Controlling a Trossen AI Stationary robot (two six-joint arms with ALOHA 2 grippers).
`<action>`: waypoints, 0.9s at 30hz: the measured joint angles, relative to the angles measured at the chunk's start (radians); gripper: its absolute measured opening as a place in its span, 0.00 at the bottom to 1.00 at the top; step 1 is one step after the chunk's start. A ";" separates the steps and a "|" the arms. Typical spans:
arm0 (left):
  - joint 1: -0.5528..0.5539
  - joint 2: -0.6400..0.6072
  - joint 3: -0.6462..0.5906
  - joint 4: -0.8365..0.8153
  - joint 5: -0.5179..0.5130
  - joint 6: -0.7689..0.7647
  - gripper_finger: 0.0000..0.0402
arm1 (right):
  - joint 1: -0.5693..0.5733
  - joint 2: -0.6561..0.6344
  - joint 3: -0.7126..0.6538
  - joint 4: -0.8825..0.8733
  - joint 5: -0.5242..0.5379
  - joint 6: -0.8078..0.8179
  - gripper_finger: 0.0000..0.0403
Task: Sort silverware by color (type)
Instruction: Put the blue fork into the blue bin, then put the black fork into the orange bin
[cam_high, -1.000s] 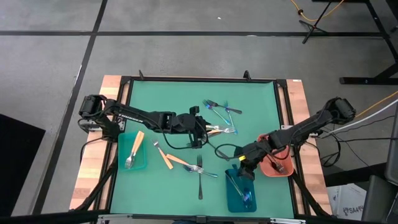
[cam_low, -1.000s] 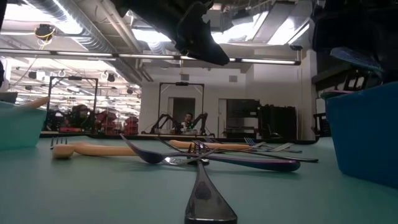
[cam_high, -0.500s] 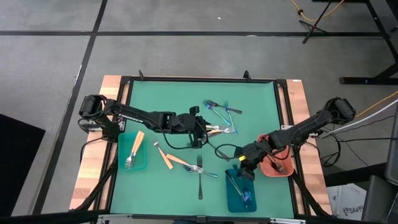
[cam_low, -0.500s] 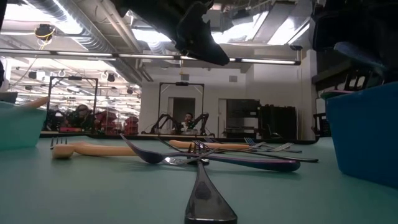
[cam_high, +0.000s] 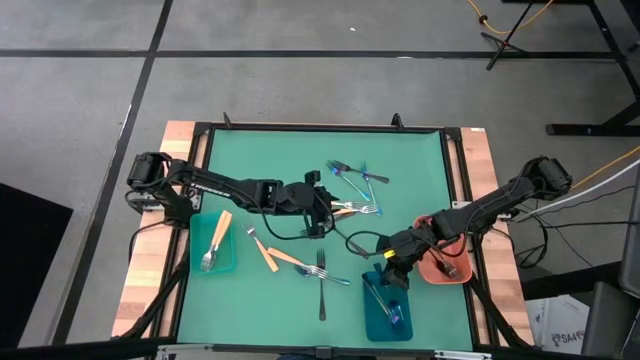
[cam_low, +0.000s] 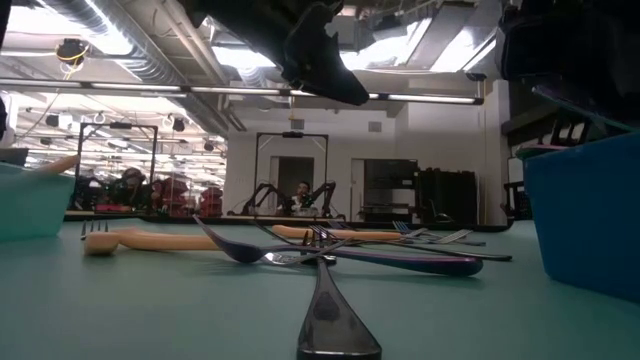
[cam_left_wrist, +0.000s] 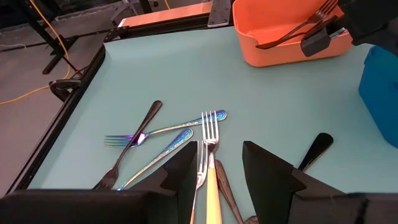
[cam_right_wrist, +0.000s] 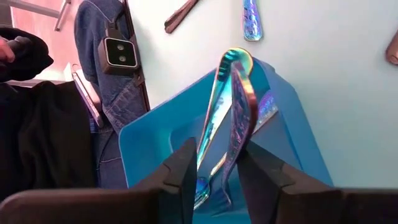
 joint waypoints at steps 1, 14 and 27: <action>0.000 0.000 0.000 0.000 0.000 0.000 0.30 | 0.000 0.000 0.000 0.014 0.000 -0.001 0.26; 0.000 0.000 0.000 0.000 0.000 0.000 0.30 | 0.000 -0.001 0.001 -0.100 -0.055 0.143 0.26; 0.000 0.000 0.000 0.000 0.000 0.001 0.30 | 0.000 -0.001 0.000 -0.101 -0.053 0.137 0.26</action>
